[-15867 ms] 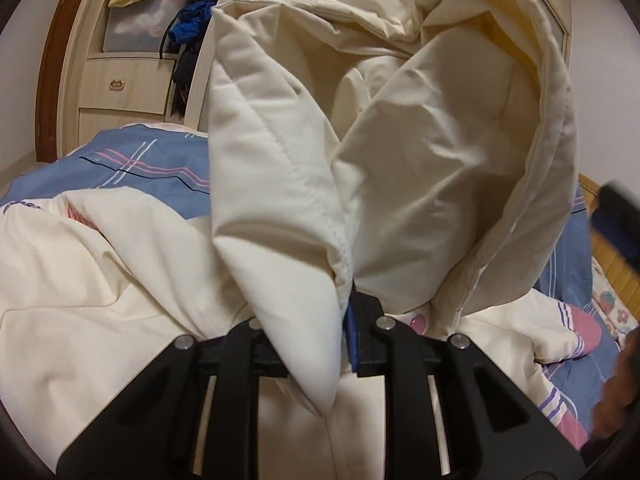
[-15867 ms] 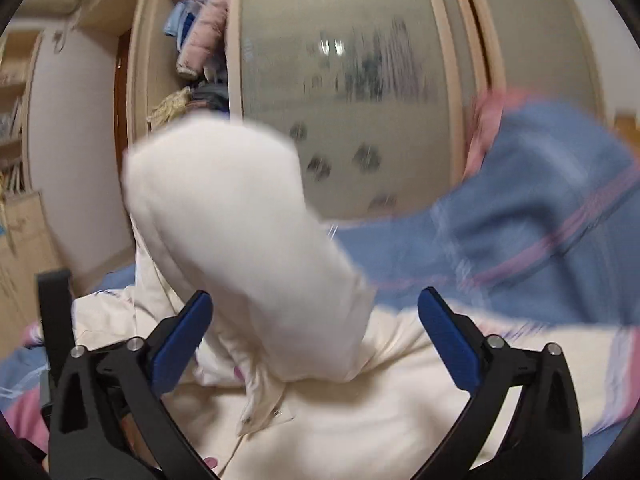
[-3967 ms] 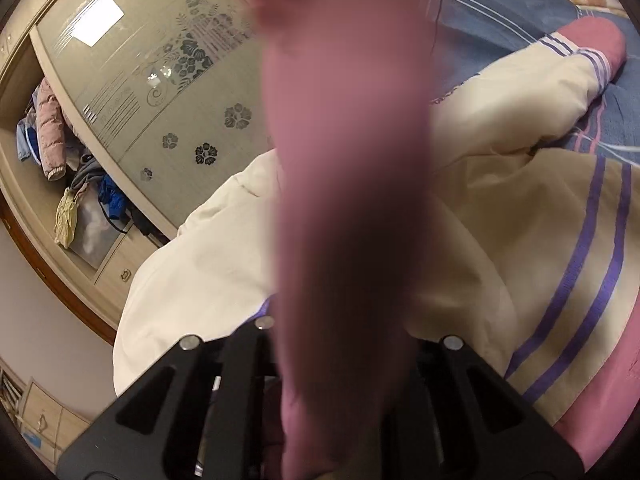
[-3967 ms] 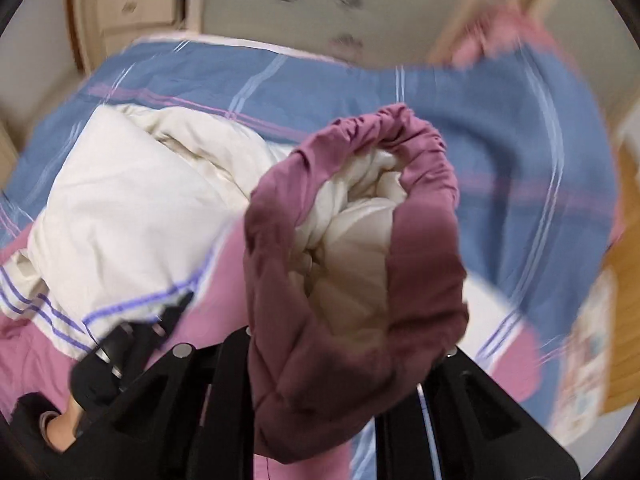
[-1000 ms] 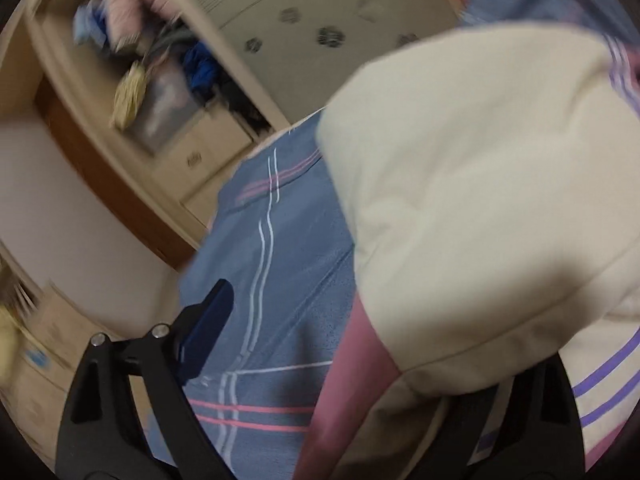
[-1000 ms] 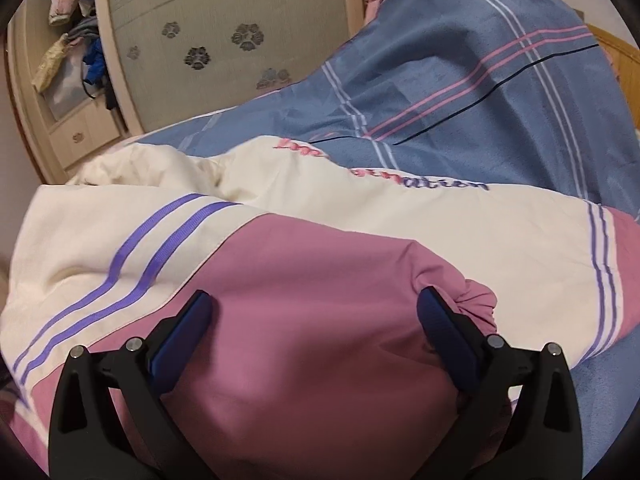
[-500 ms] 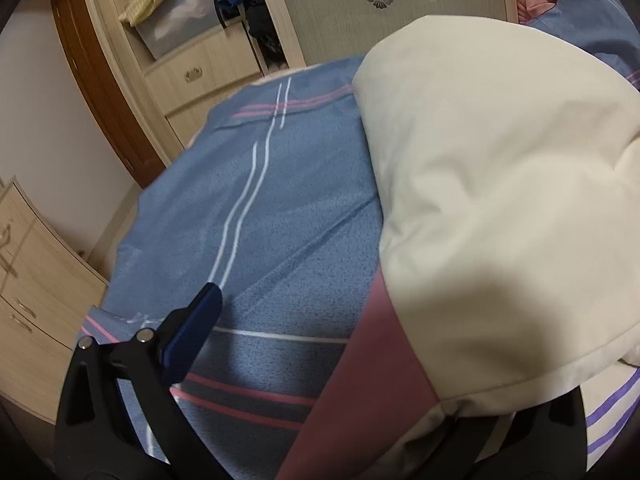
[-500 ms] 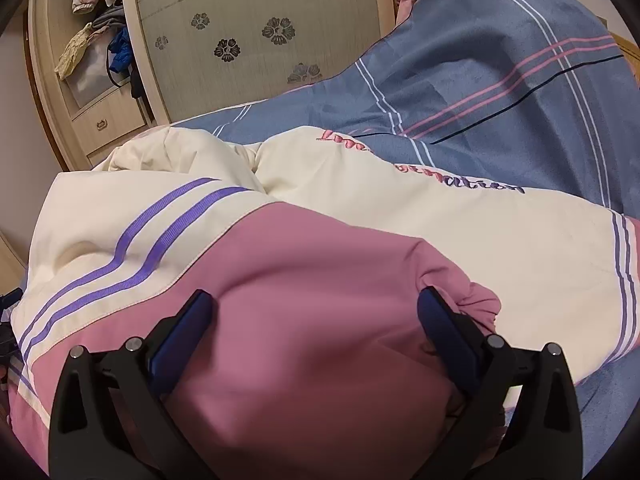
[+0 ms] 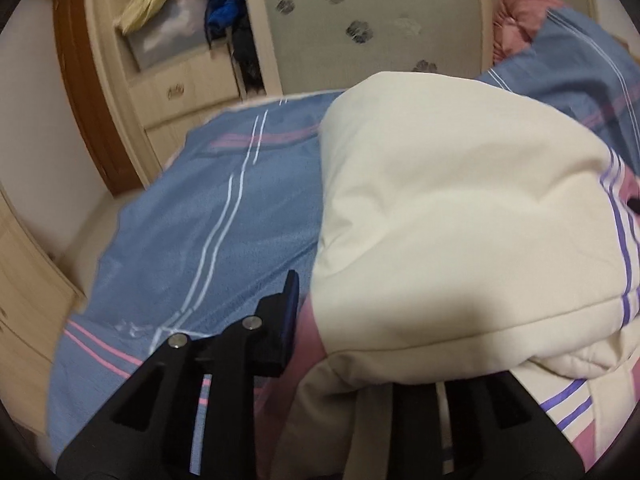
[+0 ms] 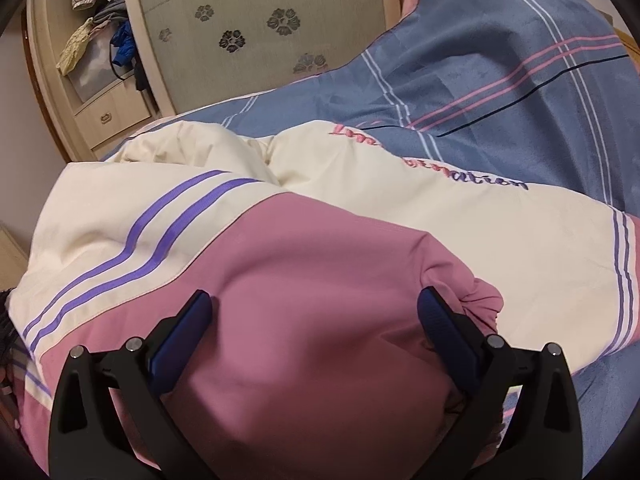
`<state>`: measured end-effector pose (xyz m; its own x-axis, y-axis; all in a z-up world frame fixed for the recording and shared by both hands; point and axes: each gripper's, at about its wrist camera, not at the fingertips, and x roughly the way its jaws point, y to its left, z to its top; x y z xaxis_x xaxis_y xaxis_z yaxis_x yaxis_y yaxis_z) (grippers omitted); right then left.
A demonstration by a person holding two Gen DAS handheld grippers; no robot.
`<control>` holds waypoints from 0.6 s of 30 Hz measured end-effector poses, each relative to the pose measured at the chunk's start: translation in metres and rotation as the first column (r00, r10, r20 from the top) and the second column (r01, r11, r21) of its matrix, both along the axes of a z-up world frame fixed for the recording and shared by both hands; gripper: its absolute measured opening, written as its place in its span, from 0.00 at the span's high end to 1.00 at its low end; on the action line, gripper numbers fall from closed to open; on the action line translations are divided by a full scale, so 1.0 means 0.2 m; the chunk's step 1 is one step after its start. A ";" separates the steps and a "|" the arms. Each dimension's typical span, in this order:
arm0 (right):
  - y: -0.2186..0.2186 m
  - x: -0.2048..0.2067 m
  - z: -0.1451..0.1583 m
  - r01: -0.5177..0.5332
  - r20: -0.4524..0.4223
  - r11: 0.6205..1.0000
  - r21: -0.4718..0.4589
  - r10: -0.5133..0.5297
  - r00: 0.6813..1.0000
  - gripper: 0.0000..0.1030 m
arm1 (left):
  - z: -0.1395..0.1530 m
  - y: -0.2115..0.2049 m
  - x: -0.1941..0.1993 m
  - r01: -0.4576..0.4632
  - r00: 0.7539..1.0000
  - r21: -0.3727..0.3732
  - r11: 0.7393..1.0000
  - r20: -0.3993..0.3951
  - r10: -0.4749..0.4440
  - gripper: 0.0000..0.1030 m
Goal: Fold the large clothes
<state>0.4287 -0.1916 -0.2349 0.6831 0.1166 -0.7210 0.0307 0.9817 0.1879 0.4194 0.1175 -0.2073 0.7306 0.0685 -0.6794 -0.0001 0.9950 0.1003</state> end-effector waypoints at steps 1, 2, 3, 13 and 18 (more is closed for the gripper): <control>0.02 0.00 -0.01 -0.012 0.002 1.000 0.001 0.012 1.000 0.01 | -0.03 0.05 0.02 -0.014 1.000 -0.063 0.998 -0.019 0.013 0.67; 0.03 0.00 -0.02 -0.028 0.001 1.000 0.001 0.028 1.000 0.01 | -0.06 0.11 0.04 -0.026 0.999 -0.137 0.990 -0.041 0.021 0.64; 0.05 0.01 -0.02 -0.038 0.000 0.999 0.000 0.038 0.999 0.01 | -0.09 0.16 0.05 -0.033 0.998 -0.215 0.976 -0.058 0.021 0.64; 0.06 0.02 -0.05 -0.040 0.002 0.999 0.006 0.040 0.999 0.01 | -0.05 0.19 0.05 -0.097 0.989 -0.208 0.973 -0.133 0.070 0.34; 0.07 0.02 -0.05 -0.039 0.001 0.999 0.004 0.039 0.999 0.01 | 0.22 -0.04 -0.17 0.059 0.982 0.129 0.990 -0.186 -0.035 0.05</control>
<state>0.4321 -0.1784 -0.2454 0.6783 0.1462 -0.7201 -0.0081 0.9814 0.1916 0.3861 0.1094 -0.1624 0.5998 0.1364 -0.7884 0.0768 0.9710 0.2264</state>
